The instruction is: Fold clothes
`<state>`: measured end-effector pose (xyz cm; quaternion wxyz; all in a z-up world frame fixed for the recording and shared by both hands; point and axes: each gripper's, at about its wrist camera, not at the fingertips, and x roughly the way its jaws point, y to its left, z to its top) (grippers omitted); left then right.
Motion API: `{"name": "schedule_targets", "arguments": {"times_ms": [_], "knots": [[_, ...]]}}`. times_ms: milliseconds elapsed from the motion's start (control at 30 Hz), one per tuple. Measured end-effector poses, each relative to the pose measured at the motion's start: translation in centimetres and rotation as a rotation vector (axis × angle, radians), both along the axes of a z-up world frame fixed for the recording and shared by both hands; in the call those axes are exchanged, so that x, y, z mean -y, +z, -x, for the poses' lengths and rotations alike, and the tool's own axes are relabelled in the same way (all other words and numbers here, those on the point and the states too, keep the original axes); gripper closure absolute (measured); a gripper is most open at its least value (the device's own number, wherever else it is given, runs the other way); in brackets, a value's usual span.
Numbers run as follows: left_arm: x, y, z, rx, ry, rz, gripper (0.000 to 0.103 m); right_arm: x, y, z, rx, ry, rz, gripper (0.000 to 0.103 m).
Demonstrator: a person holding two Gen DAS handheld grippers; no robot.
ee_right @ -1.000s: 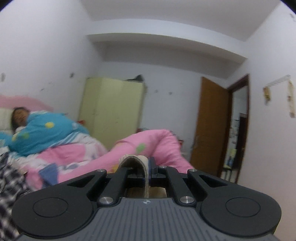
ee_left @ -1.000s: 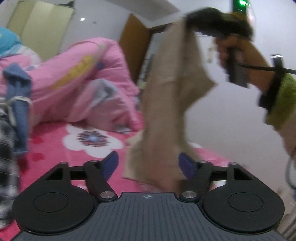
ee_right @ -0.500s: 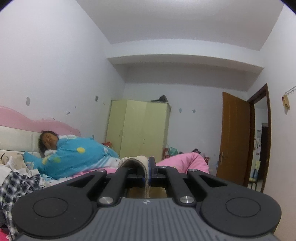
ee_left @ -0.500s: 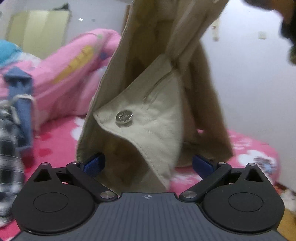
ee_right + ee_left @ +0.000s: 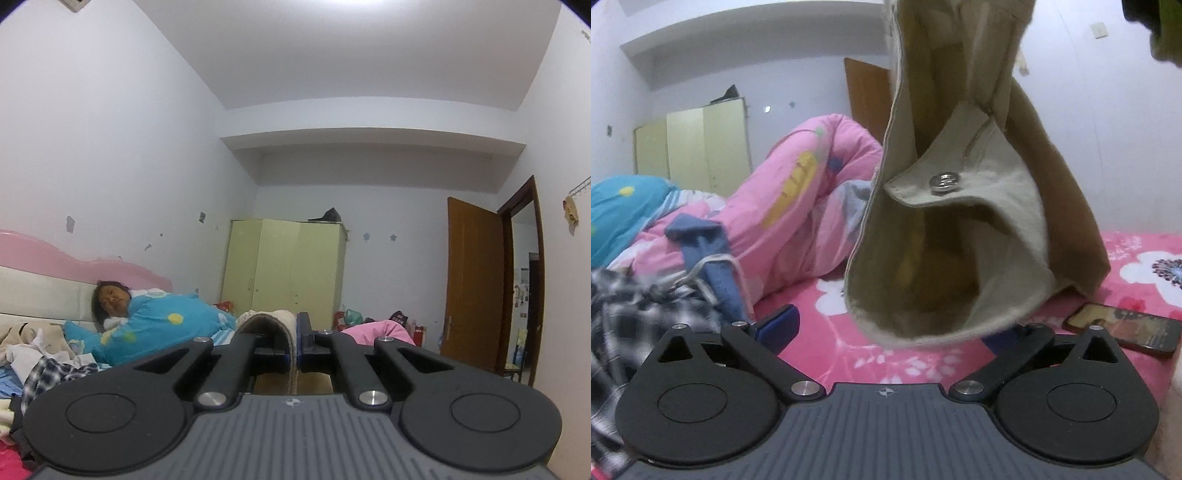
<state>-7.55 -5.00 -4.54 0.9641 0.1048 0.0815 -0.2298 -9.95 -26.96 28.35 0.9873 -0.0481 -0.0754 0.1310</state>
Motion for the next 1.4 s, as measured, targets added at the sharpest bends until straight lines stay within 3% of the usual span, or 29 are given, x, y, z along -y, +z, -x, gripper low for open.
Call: {"name": "schedule_targets", "arguments": {"times_ms": [133,200,267,400,467,533,800,1000,1033,1100,1133,1167,1200,1267,1300,1367,1400], "knots": [[2.8,-0.3,-0.4,0.025,-0.085,-0.021,0.002,-0.4,0.0,0.6,0.002,-0.015,0.039,0.100],[3.5,-0.6,-0.3,0.042,-0.132,-0.030,0.010,-0.4,0.1,0.8,0.007,-0.026,0.057,0.100],[3.8,-0.7,-0.1,0.050,-0.181,-0.029,0.037,-0.4,0.0,0.9,0.011,-0.035,0.066,0.100],[3.4,-0.6,0.0,0.037,-0.194,0.006,0.061,0.1,-0.4,1.0,0.020,-0.035,0.063,0.100],[2.5,-0.4,-0.2,0.003,-0.188,0.048,0.084,-0.1,-0.6,0.7,0.024,-0.019,0.063,0.100],[1.4,0.1,-0.3,-0.022,-0.175,0.100,0.095,-1.0,-0.7,0.0,0.027,0.011,0.068,0.100],[-6.2,1.6,2.1,-0.133,-0.046,0.255,0.095,-5.5,-1.4,-3.5,0.030,0.155,0.089,0.100],[-12.1,0.4,3.5,-0.281,0.144,0.328,0.095,-16.2,-6.3,-11.8,-0.119,0.315,0.167,0.099],[-12.9,-0.3,3.3,-0.326,0.180,0.339,0.095,-18.6,-7.9,-13.6,-0.170,0.328,0.199,0.096],[-14.5,-2.4,1.9,-0.479,0.243,0.381,0.091,-24.0,-13.1,-17.7,-0.326,0.310,0.333,0.060],[-15.3,-3.4,1.2,-0.555,0.275,0.402,0.088,-26.9,-16.1,-19.9,-0.417,0.288,0.420,0.036],[-16.1,-4.5,0.5,-0.621,0.307,0.428,0.077,-29.0,-19.3,-21.1,-0.484,0.270,0.531,0.035],[-16.8,-5.4,0.0,-0.670,0.319,0.456,0.075,-31.1,-22.5,-22.3,-0.550,0.251,0.644,0.035],[-18.0,-5.9,-0.1,-0.698,0.283,0.544,0.072,-30.9,-24.3,-21.2,-0.498,0.255,0.733,0.035],[-18.1,-5.6,-0.1,-0.699,0.274,0.547,0.069,-30.8,-25.1,-20.6,-0.469,0.257,0.775,0.035],[-18.3,-5.3,-0.3,-0.701,0.251,0.554,0.050,-30.5,-26.8,-19.4,-0.412,0.261,0.860,0.030],[-18.3,-5.1,-0.4,-0.702,0.237,0.556,0.046,-30.4,-27.7,-18.8,-0.382,0.263,0.902,0.028]]}}
